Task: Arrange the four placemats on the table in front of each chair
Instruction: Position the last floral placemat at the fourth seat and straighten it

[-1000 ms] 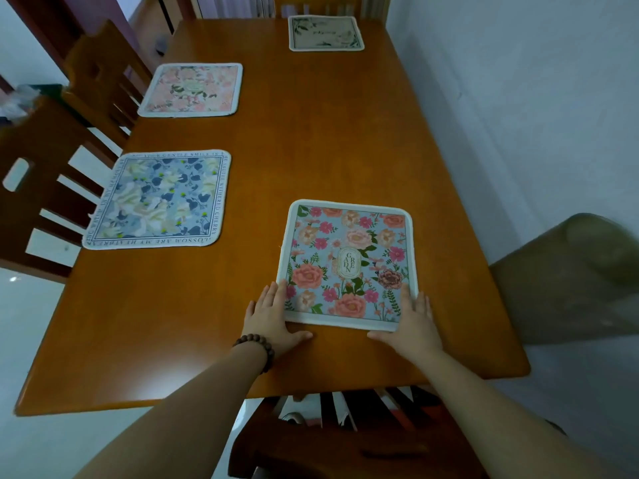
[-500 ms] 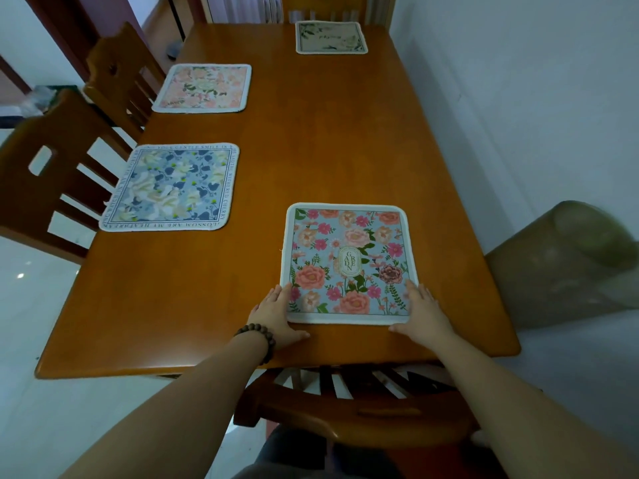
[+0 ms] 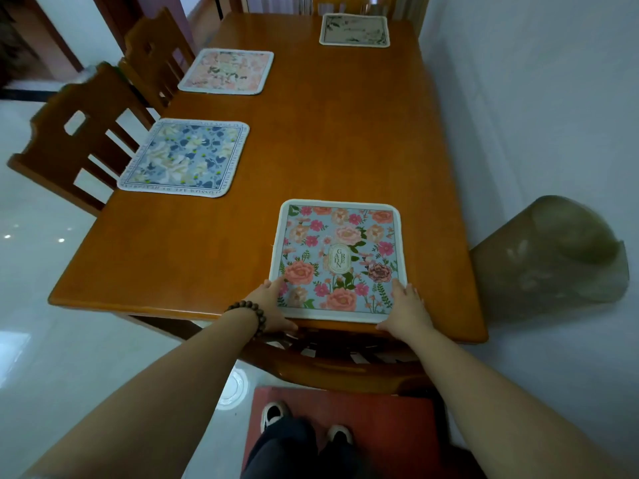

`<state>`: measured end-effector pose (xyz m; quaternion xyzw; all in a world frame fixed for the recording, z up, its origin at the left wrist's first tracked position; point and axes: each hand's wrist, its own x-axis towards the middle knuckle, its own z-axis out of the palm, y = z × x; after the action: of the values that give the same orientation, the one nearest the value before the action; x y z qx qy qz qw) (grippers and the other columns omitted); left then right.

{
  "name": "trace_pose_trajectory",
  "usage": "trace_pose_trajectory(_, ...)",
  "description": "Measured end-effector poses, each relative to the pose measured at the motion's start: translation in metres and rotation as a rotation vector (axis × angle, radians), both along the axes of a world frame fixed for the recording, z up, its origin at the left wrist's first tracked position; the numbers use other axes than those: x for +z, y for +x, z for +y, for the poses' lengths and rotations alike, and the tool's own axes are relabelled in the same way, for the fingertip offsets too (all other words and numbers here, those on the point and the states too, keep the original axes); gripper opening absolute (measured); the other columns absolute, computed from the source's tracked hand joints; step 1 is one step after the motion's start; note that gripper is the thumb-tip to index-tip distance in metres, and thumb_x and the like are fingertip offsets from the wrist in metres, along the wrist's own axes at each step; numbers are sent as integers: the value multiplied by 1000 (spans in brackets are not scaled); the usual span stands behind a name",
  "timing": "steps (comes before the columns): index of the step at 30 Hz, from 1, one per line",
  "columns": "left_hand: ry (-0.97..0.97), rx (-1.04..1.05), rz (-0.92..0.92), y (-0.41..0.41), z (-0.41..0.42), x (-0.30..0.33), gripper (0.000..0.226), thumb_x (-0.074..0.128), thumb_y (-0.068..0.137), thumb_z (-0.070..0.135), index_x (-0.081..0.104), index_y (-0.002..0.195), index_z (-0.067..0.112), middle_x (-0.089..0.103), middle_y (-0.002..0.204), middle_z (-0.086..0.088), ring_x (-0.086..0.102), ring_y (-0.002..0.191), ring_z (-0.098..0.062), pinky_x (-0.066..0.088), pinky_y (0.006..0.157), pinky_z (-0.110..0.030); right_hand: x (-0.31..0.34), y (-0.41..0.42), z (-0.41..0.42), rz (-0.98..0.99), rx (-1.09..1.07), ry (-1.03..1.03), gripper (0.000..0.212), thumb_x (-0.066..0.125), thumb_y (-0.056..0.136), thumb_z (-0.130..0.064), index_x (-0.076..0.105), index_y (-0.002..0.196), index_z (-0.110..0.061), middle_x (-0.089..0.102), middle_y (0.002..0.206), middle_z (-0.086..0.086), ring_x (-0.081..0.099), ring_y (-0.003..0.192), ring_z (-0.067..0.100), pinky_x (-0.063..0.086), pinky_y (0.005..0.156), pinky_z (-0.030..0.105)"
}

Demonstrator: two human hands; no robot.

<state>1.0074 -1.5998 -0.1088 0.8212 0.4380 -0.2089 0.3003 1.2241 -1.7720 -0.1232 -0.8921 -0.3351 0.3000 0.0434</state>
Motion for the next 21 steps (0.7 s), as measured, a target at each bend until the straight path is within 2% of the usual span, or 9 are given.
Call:
trace_pose_trajectory(2, 38, 14, -1, 1, -2, 0, 114, 82, 64, 48, 9, 150, 26, 38, 146, -6, 44, 127, -25, 46, 98, -41, 2, 1, 0, -7, -3, -3, 114, 84, 69, -31, 5, 151, -15, 15, 156, 17, 14, 143, 32, 15, 118, 45)
trace_pose_trajectory(4, 120, 27, 22, 2, 0, 0, 116, 82, 65, 47, 6, 150, 23, 37, 146, -9, 41, 129, -28, 44, 101, -44, 3, 5, -2, -7, -11, 10, 118, 85, 67, -35, 4, 151, -15, 18, 155, 15, 13, 144, 32, 15, 117, 47)
trace_pose_trajectory(7, 183, 20, 109, 3, 3, -2, 128, 81, 64, 49, -9, 150, 20, 6, 159, -10, 7, 145, -27, 19, 115, -48, 3, 9, -7, -21, -13, -2, 128, 83, 66, -43, -8, 150, -15, -5, 159, 14, -6, 146, 32, 4, 117, 45)
trace_pose_trajectory(9, 177, -10, 152, 5, 2, -6, 132, 82, 65, 48, -17, 148, 21, -6, 159, -12, -2, 146, -28, 14, 116, -49, 0, 8, -9, -17, 7, -10, 132, 83, 64, -47, -13, 149, -15, -13, 158, 14, -12, 145, 30, 1, 117, 45)
trace_pose_trajectory(13, 197, -80, 172, 6, -2, -9, 130, 82, 67, 41, -19, 148, 23, -9, 157, -17, -4, 145, -31, 14, 116, -49, -5, 0, -7, 13, 24, -21, 133, 84, 64, -45, -15, 149, -17, -13, 158, 13, -12, 145, 28, 0, 117, 43)
trace_pose_trajectory(21, 236, -93, 157, 4, -2, -8, 118, 78, 75, 29, -13, 149, 14, 1, 158, -18, 5, 146, -29, 16, 117, -43, -5, -5, -7, -30, 29, 34, 124, 85, 67, -33, -5, 151, -17, 2, 160, 12, 0, 146, 26, 2, 117, 41)
